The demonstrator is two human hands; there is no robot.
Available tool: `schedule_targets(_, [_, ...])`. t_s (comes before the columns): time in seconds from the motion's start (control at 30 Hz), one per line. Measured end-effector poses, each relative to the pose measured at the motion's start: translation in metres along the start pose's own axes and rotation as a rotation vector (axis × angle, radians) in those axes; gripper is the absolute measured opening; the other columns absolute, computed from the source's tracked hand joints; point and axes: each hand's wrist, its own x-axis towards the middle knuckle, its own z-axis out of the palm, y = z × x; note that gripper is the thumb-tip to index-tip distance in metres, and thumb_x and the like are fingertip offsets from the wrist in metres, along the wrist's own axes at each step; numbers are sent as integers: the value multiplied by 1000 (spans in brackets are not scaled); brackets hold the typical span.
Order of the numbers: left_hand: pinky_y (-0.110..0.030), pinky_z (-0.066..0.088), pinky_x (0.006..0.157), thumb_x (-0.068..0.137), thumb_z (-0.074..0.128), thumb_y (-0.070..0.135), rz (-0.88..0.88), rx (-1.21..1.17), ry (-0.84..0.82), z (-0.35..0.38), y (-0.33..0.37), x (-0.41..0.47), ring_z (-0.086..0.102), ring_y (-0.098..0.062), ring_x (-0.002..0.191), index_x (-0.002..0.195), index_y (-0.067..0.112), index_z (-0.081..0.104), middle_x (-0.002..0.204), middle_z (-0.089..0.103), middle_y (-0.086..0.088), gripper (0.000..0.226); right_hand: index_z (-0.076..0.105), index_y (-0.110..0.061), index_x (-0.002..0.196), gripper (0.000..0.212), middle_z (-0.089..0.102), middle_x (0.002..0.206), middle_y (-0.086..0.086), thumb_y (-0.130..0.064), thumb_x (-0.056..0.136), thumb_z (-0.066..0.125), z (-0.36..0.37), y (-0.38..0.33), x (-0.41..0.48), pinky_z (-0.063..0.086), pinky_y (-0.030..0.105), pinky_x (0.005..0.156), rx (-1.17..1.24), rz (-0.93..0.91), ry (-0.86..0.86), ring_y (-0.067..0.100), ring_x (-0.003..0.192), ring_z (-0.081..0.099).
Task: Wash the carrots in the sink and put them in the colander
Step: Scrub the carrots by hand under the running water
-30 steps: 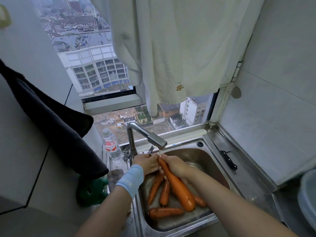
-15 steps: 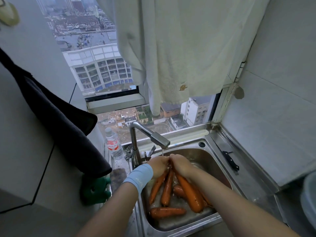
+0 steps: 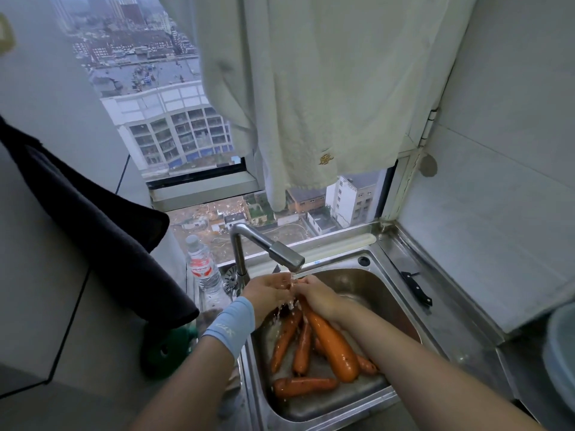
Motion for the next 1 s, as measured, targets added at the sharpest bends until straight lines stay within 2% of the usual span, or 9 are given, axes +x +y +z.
schedule_targets(0.1, [-27, 62, 76, 88, 43, -30, -47, -222, -37, -6, 4, -5, 70, -26, 90, 118, -7, 59, 102, 70, -18, 42, 58, -11, 99, 26, 59, 68, 11, -36, 100, 55, 6, 1, 2, 45, 28, 48, 10, -10, 54, 24, 47, 54])
schedule_targets(0.27, [-26, 60, 79, 87, 50, -26, -5, -56, -64, -9, -3, -6, 71, -18, 76, 123, -8, 62, 92, 73, -13, 42, 56, -9, 78, 44, 54, 54, 12, -39, 107, 42, 21, -6, 0, 43, 28, 42, 77, -32, 92, 24, 37, 49])
schedule_targets(0.37, [-29, 59, 80, 93, 53, -14, -55, -20, -145, 0, -2, -11, 65, -20, 72, 108, 1, 71, 79, 70, -10, 28, 58, -8, 79, 33, 57, 62, 16, -24, 102, 39, 22, -13, 3, 49, 36, 48, 137, -10, 191, 26, 45, 54])
schedule_targets(0.43, [-33, 57, 87, 94, 51, -14, -103, -50, -186, 7, -1, -14, 64, -24, 81, 98, 7, 73, 83, 67, -12, 30, 64, -9, 91, 36, 66, 86, 19, -26, 100, 34, 22, -16, 11, 56, 46, 73, 64, -26, 299, 32, 74, 65])
schedule_targets(0.5, [-40, 52, 97, 90, 51, -19, -76, 13, -213, 10, 0, -12, 63, -30, 96, 100, 13, 71, 93, 68, -14, 39, 63, -9, 113, 36, 66, 112, 17, -26, 104, 32, 20, -19, 13, 49, 41, 92, -44, -20, 363, 31, 102, 61])
schedule_targets(0.57, [-41, 52, 101, 80, 65, -13, -7, 146, -144, 8, 1, -6, 67, -28, 104, 107, 19, 69, 104, 73, -10, 42, 53, -10, 124, 30, 63, 119, 16, -26, 106, 36, 20, -16, 12, 47, 36, 88, -64, 5, 313, 29, 105, 59])
schedule_targets(0.67, [-41, 53, 102, 54, 86, 15, 16, 253, -18, 1, -3, 6, 70, -19, 105, 124, 17, 65, 107, 76, 1, 73, 41, -13, 130, 28, 59, 115, 11, -27, 106, 45, 16, -12, 7, 45, 30, 75, -101, 1, 181, 21, 98, 58])
schedule_targets(0.83, [-41, 56, 98, 69, 79, 3, 3, 257, -74, 8, 7, -4, 71, -20, 100, 122, 22, 69, 100, 78, 0, 57, 54, -16, 122, 26, 64, 116, 11, -21, 98, 62, 5, -2, 11, 54, 29, 76, -123, -48, 152, 21, 101, 64])
schedule_targets(1.0, [-36, 57, 84, 82, 76, 7, -15, 366, -222, 18, 4, -8, 66, -27, 106, 122, 25, 58, 114, 70, -9, 48, 61, -15, 100, 10, 67, 94, 4, -23, 101, 55, 2, -15, 8, 50, 29, 72, -220, -150, 201, 14, 82, 61])
